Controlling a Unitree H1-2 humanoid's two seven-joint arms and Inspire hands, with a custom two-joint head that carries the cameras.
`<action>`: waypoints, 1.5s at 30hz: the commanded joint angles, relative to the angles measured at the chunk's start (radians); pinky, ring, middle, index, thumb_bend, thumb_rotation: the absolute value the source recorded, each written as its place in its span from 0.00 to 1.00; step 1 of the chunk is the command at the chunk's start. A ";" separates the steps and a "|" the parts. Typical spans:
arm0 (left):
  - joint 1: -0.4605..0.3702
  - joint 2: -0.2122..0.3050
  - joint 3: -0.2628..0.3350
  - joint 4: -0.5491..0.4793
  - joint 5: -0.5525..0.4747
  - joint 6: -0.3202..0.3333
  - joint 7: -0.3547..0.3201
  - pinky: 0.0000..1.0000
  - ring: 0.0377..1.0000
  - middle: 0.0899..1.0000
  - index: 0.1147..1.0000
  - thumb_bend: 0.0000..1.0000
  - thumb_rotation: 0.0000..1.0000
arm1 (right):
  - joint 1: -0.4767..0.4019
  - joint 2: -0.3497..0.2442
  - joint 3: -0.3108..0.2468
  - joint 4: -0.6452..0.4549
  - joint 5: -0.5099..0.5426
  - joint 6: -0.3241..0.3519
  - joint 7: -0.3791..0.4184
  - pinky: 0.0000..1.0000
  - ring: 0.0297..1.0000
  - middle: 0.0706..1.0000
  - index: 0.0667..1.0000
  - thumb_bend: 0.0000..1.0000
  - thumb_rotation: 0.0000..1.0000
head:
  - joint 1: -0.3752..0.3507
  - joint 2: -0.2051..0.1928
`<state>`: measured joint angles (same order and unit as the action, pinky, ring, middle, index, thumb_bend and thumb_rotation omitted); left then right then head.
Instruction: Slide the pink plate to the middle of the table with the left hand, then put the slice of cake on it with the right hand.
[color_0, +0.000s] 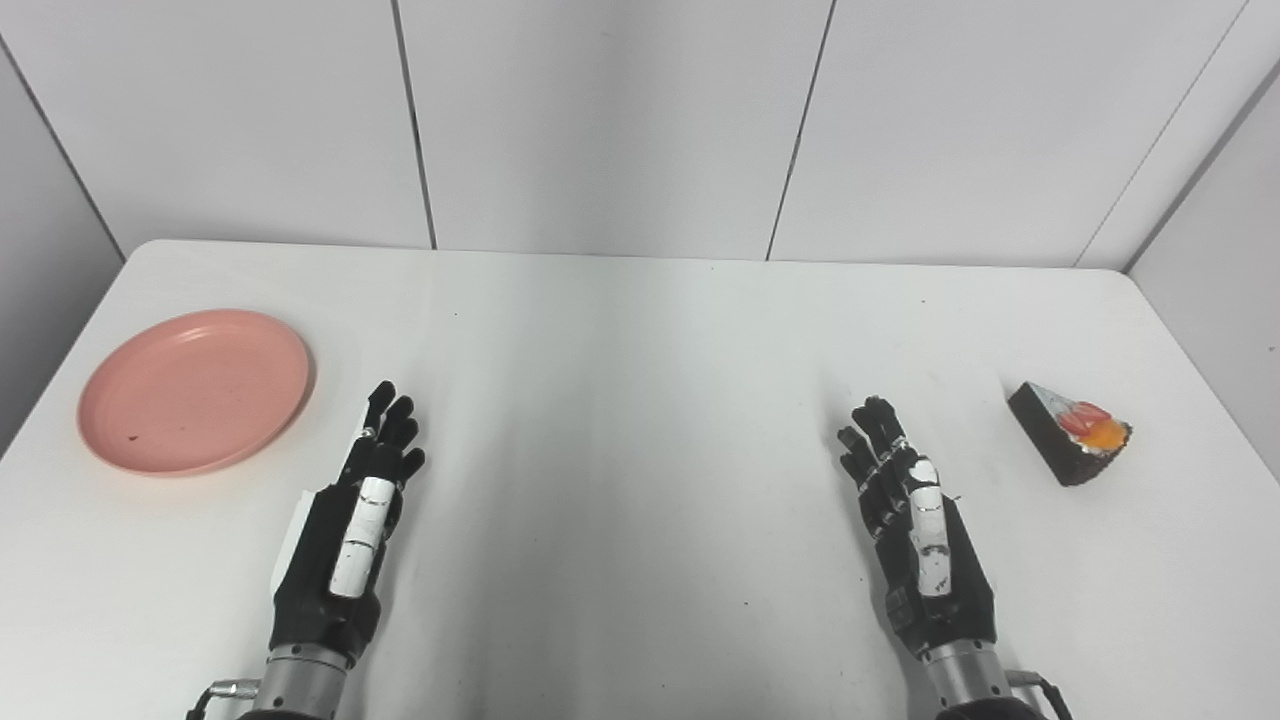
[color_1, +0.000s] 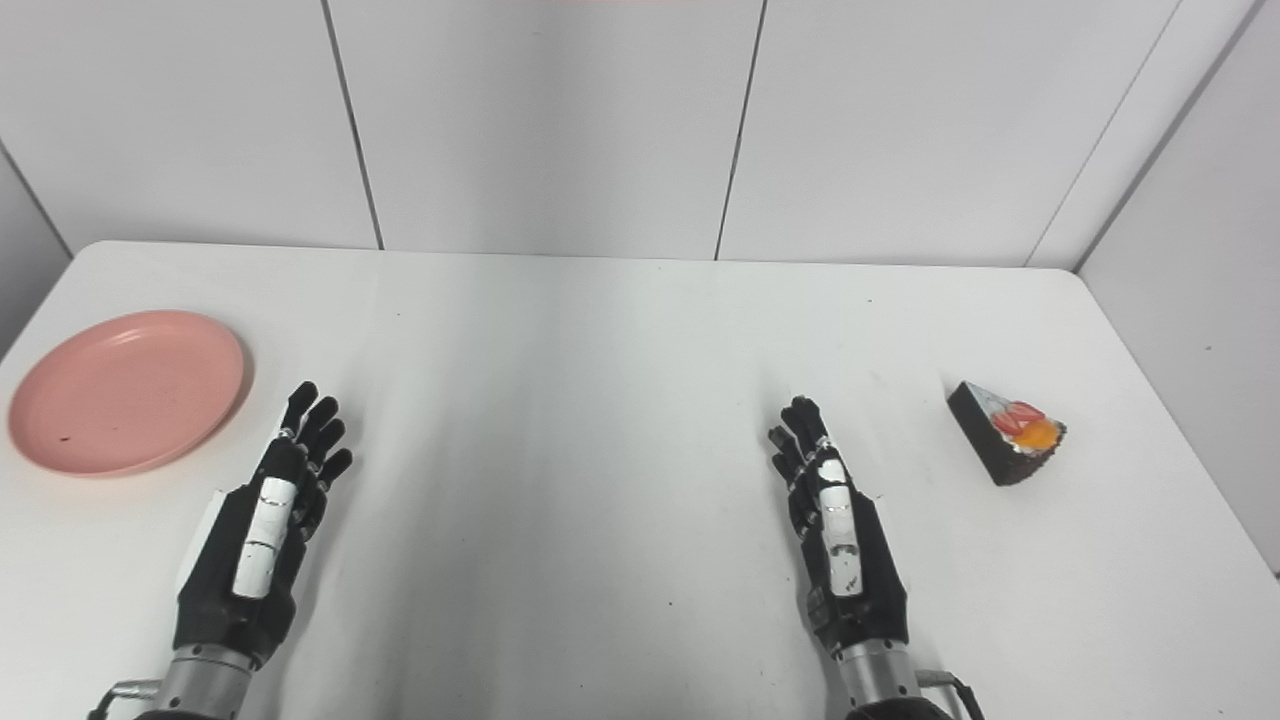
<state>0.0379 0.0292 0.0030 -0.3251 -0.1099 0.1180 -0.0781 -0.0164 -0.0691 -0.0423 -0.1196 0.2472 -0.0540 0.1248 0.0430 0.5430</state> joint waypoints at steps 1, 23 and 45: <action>-0.019 0.010 -0.002 -0.024 0.005 -0.018 -0.004 0.98 1.00 1.00 1.00 0.78 0.88 | -0.016 0.002 -0.001 -0.037 0.004 -0.010 0.004 0.99 0.94 0.95 0.94 0.78 0.95 | 0.001 0.001; -0.037 -0.039 -0.065 0.135 0.084 -0.160 0.013 0.98 1.00 1.00 1.00 0.72 0.90 | -0.042 -0.048 -0.051 0.136 0.057 -0.111 0.076 1.00 0.96 0.96 0.95 0.75 0.98 | 0.206 -0.154; -0.078 -0.049 -0.078 0.286 0.135 -0.291 0.041 0.93 1.00 1.00 1.00 0.72 0.93 | -0.092 -0.049 -0.074 0.258 0.062 -0.139 0.100 0.99 0.93 0.92 0.90 0.77 0.96 | 0.219 -0.242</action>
<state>-0.0339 -0.0166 -0.0728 -0.0537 0.0178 -0.1249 -0.0410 -0.1309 -0.1275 -0.1141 0.0933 0.3079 -0.1409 0.2150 0.2669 0.3053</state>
